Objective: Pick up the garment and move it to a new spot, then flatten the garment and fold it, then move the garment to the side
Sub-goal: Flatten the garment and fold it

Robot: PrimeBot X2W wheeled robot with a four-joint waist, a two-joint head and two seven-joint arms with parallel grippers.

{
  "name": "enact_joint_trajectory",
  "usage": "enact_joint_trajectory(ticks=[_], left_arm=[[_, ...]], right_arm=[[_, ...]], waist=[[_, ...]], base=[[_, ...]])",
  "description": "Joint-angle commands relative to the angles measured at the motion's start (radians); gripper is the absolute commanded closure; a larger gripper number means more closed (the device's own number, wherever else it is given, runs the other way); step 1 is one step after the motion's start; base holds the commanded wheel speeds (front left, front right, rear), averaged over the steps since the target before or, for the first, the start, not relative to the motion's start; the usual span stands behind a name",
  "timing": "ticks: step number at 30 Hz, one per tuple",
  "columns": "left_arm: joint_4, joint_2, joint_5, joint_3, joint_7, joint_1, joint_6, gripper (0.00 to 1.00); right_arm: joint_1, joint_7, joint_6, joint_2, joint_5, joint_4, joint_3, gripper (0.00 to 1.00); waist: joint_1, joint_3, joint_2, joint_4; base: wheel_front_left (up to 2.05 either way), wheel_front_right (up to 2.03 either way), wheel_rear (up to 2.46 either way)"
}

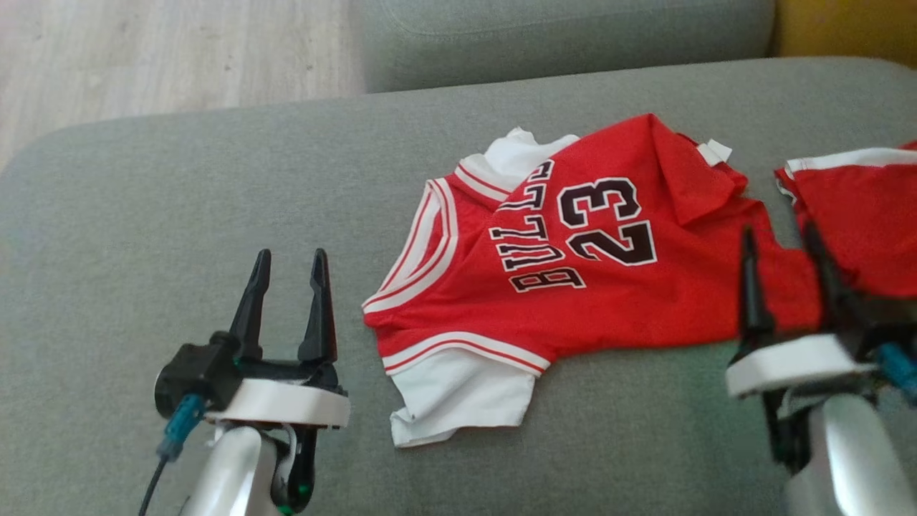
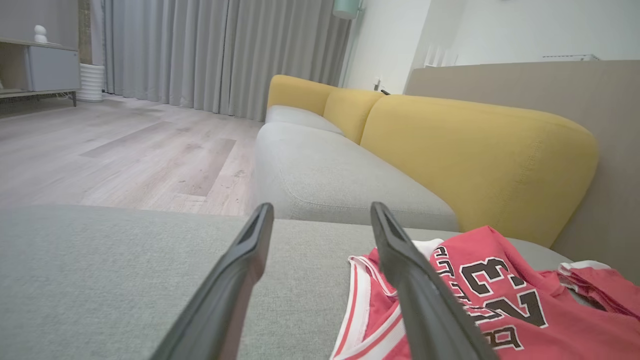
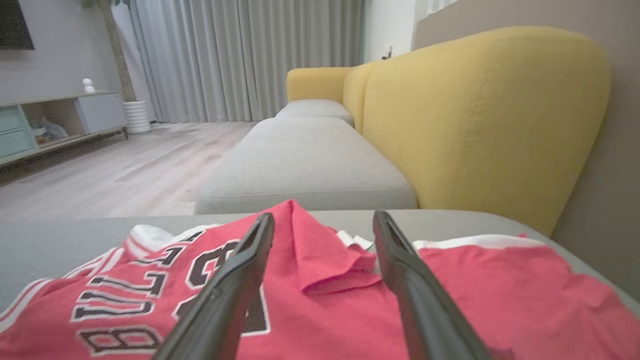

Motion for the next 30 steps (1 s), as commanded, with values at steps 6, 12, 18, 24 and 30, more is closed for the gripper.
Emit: enact_joint_trajectory(ticks=[6,12,18,24,30], left_arm=[[0.035,0.016,0.047,0.003,-0.009,-0.12,-0.029,0.0],[0.145,0.076,0.028,-0.068,0.111,-0.326,-0.064,0.0],[0.244,0.242,-0.18,-0.307,0.419,-0.608,-0.069,0.0],[0.302,0.372,-0.349,-0.478,0.558,-0.714,-0.07,0.0],[0.368,0.424,-0.427,-0.577,0.579,-0.761,-0.07,0.0]], right_arm=[[0.05,-0.031,-0.001,-0.006,0.056,-0.097,0.081,0.0],[0.023,-0.036,-0.001,-0.006,0.068,-0.113,0.089,0.0],[-0.029,-0.042,-0.001,-0.006,0.124,-0.105,0.136,0.0],[-0.051,-0.046,-0.001,-0.006,0.176,-0.095,0.184,0.0],[-0.054,-0.047,-0.001,-0.006,0.19,-0.109,0.192,0.0]], waist=[[0.0001,0.062,-0.0001,-0.054],[0.0001,0.124,-0.0001,-0.095],[0.0001,0.193,-0.0001,-0.184],[0.0001,0.229,-0.0001,-0.256],[0.0001,0.258,-0.0001,-0.303]], base=[[0.0,0.0,0.0],[0.0,0.0,0.0],[0.0,0.0,0.0],[0.0,0.0,0.0],[0.0,0.0,0.0]])
